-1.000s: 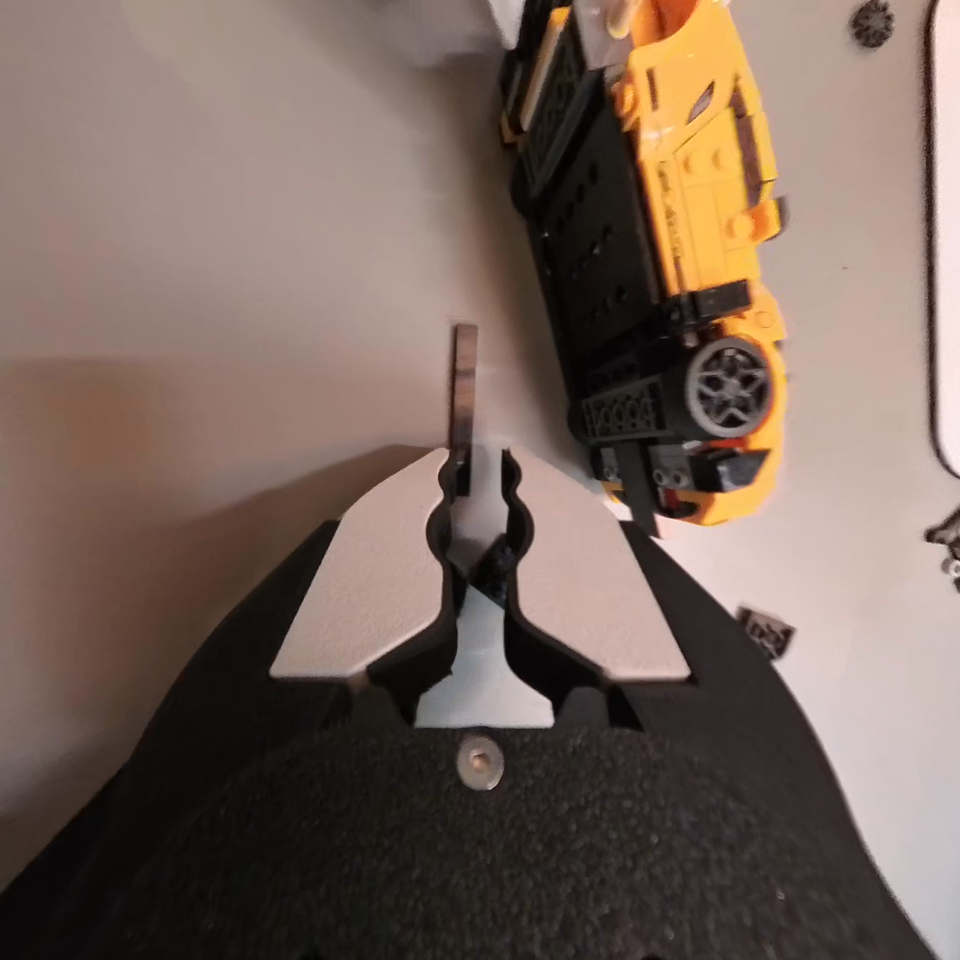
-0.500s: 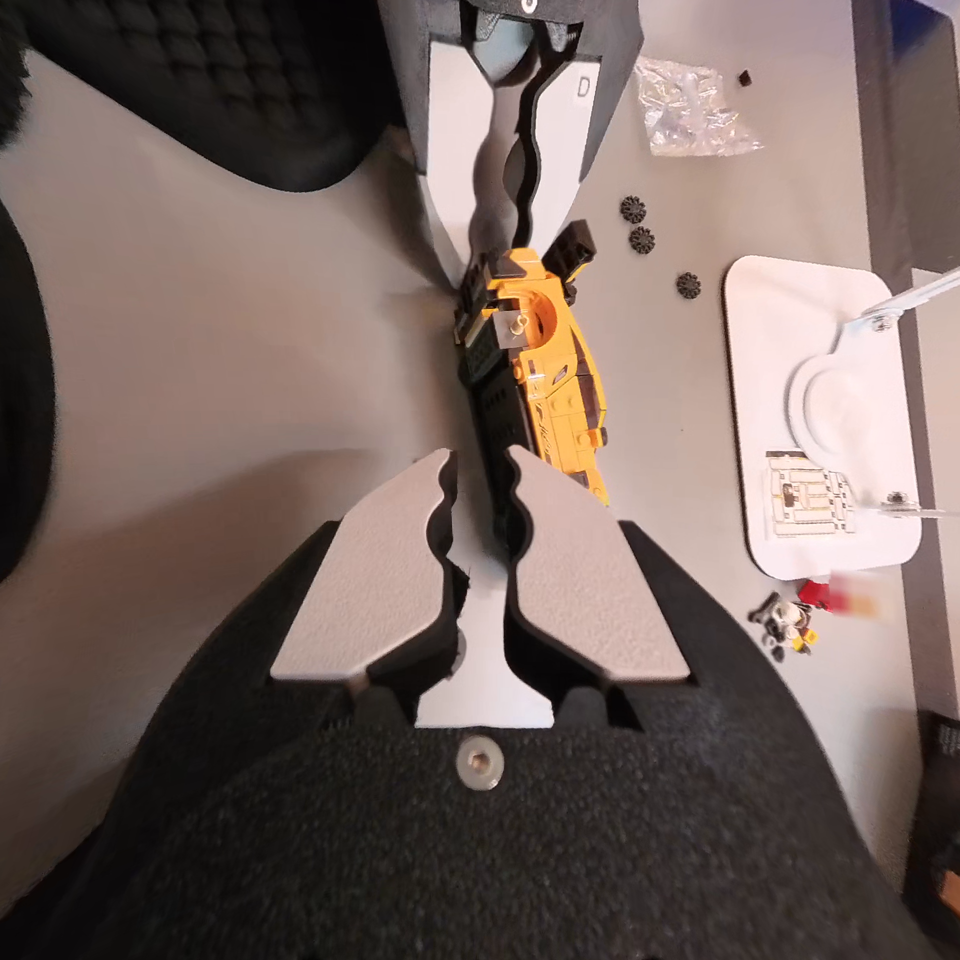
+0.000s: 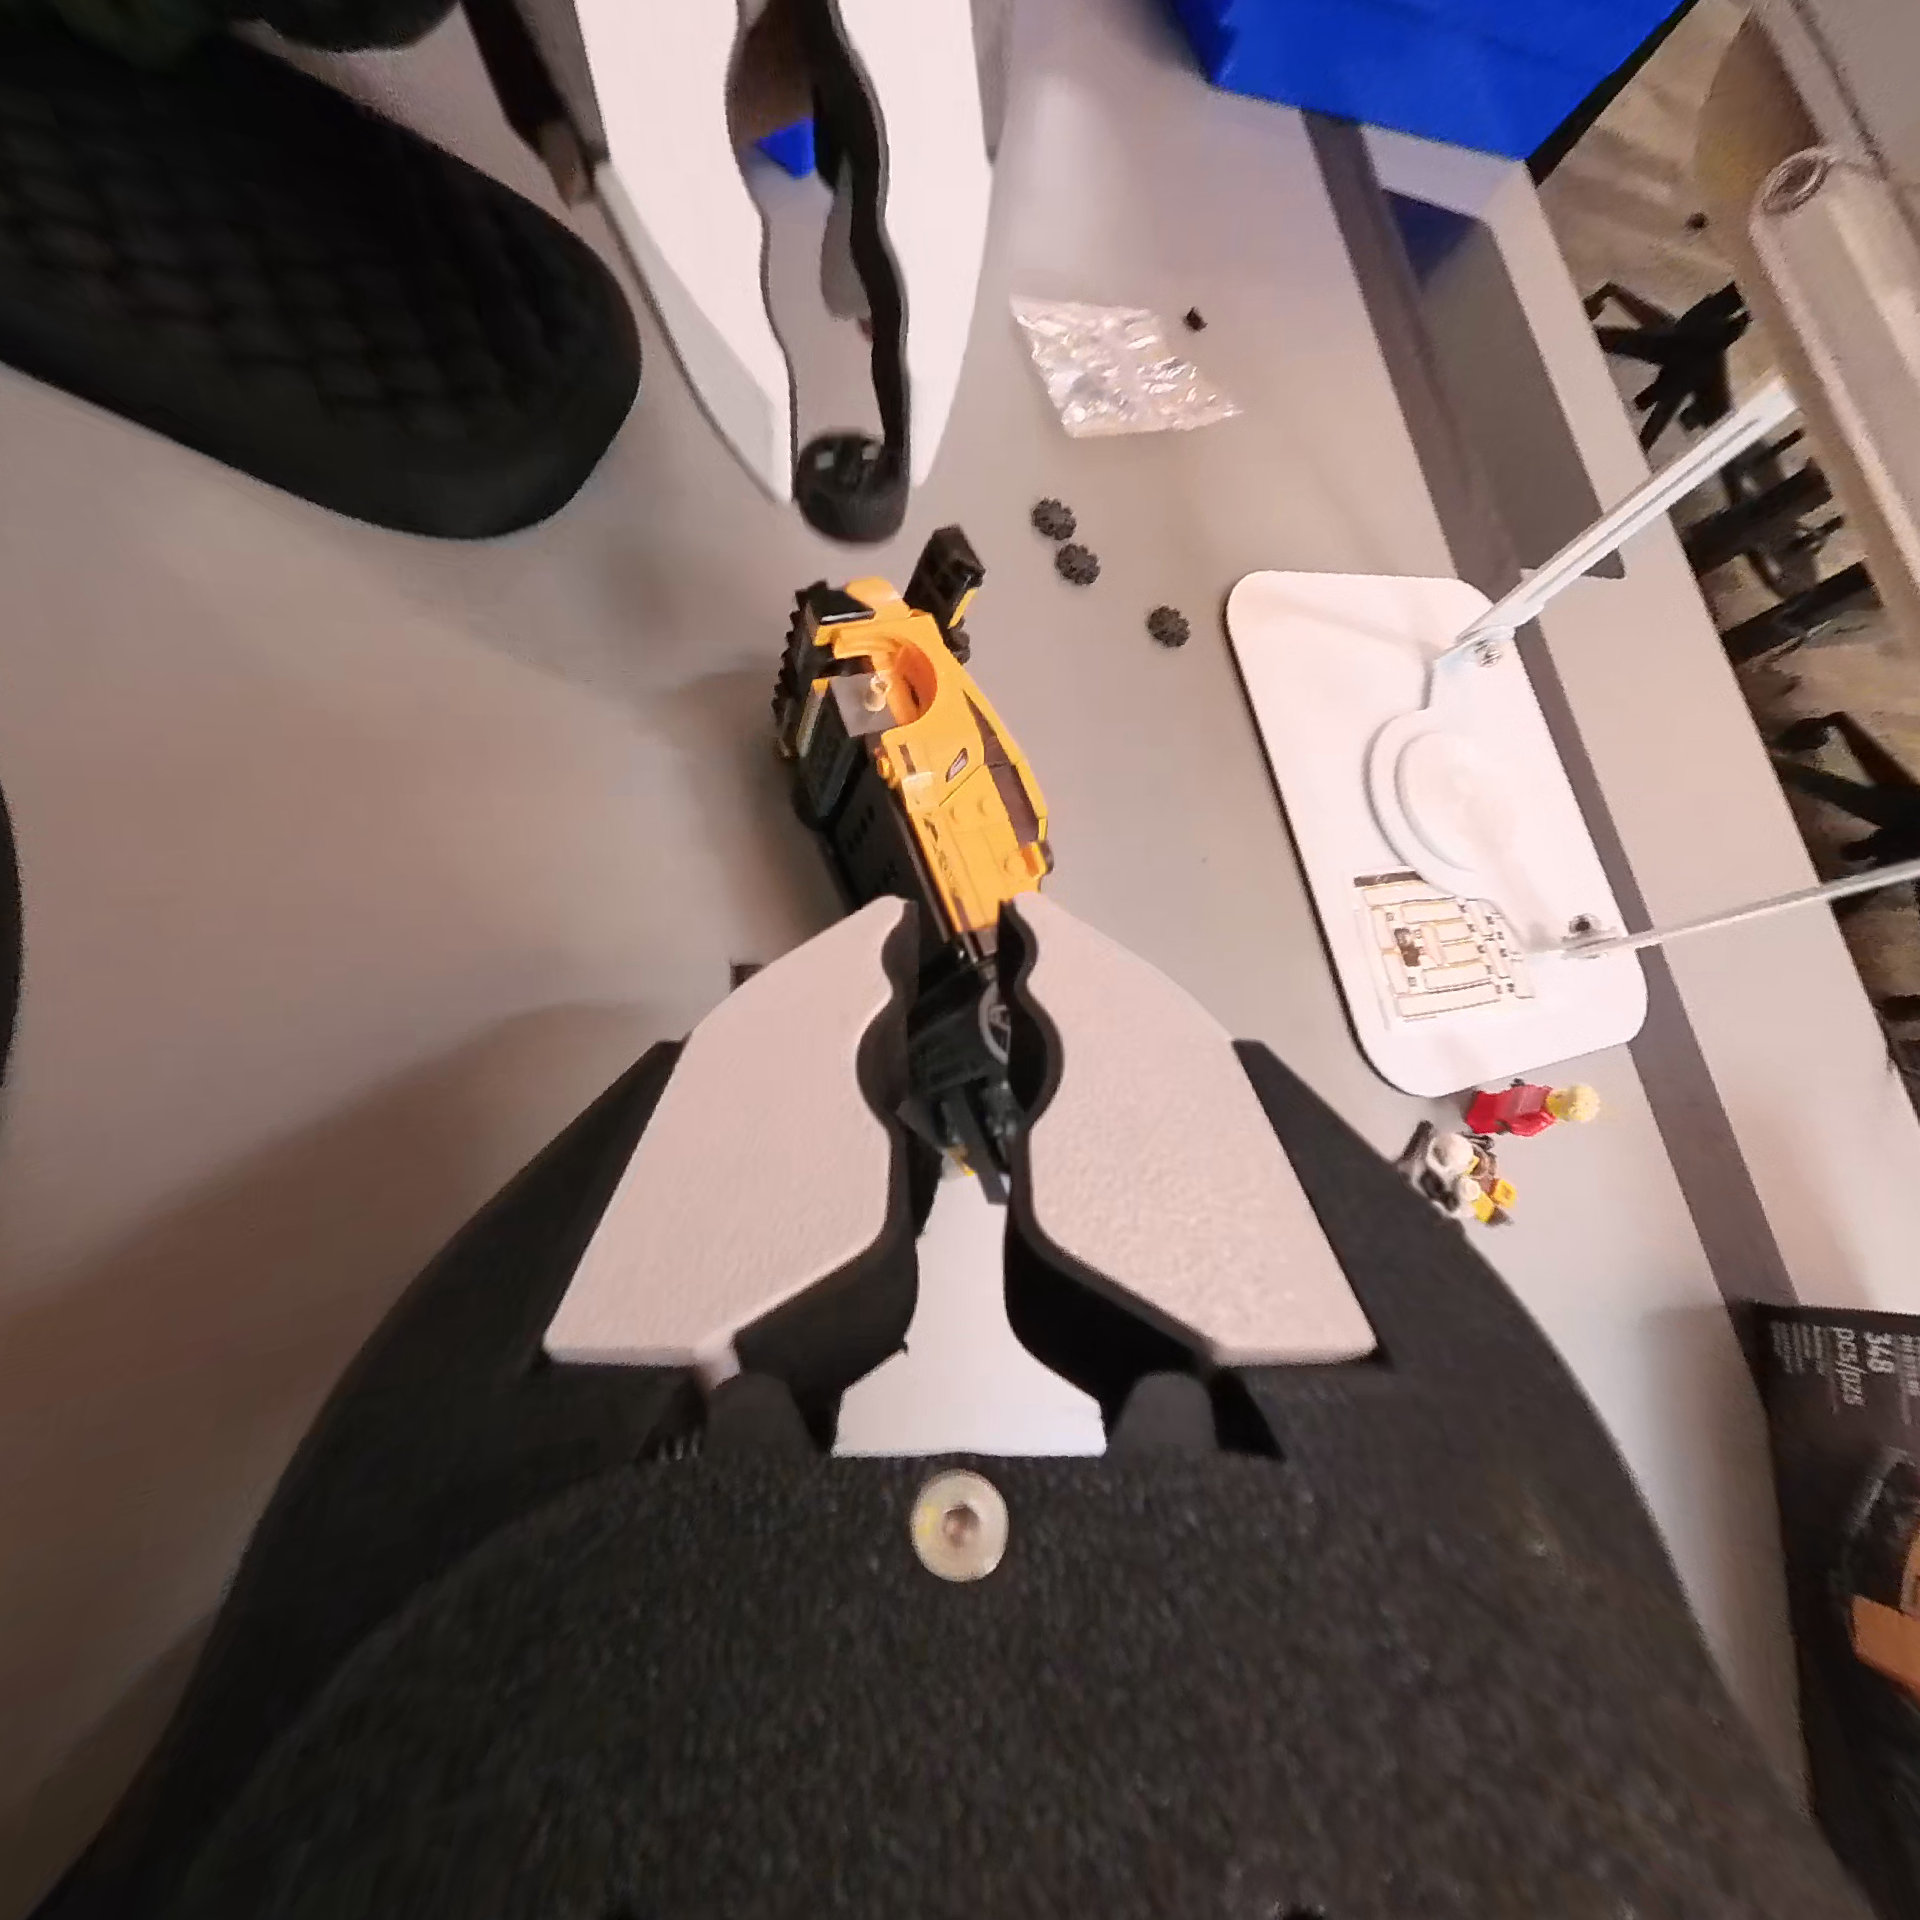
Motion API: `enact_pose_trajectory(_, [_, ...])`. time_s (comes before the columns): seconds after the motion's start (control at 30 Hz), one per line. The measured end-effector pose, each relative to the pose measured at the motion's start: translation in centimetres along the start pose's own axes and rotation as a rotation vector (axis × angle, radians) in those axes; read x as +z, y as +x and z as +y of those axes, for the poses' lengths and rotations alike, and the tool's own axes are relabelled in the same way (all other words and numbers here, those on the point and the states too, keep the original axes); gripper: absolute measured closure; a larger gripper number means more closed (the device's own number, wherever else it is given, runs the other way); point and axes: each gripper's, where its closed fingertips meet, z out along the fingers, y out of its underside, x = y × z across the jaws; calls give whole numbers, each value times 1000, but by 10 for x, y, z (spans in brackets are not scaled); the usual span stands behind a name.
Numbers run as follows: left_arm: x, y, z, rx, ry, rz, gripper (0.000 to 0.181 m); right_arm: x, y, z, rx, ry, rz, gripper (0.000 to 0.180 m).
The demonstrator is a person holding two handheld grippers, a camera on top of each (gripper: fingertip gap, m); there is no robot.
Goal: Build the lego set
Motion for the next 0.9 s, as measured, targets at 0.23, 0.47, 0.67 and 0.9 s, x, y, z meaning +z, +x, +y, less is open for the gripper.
enact_pose_trajectory(0.23, [35, 0, -2, 74, -139, 19, 158, 6, -5, -9, -36, 30, -12, 167])
enact_pose_trajectory(0.47, [35, -2, 0, 69, -147, 31, 155, 13, -10, -11, -32, 44, -46, 168])
enact_pose_trajectory(0.67, [32, -4, 0, 80, -140, 19, 147, 26, -15, -27, -64, 51, -99, 167])
enact_pose_trajectory(0.9, [18, -16, 12, 5, -44, -19, 111, 47, -15, -35, -29, -36, -315, 171])
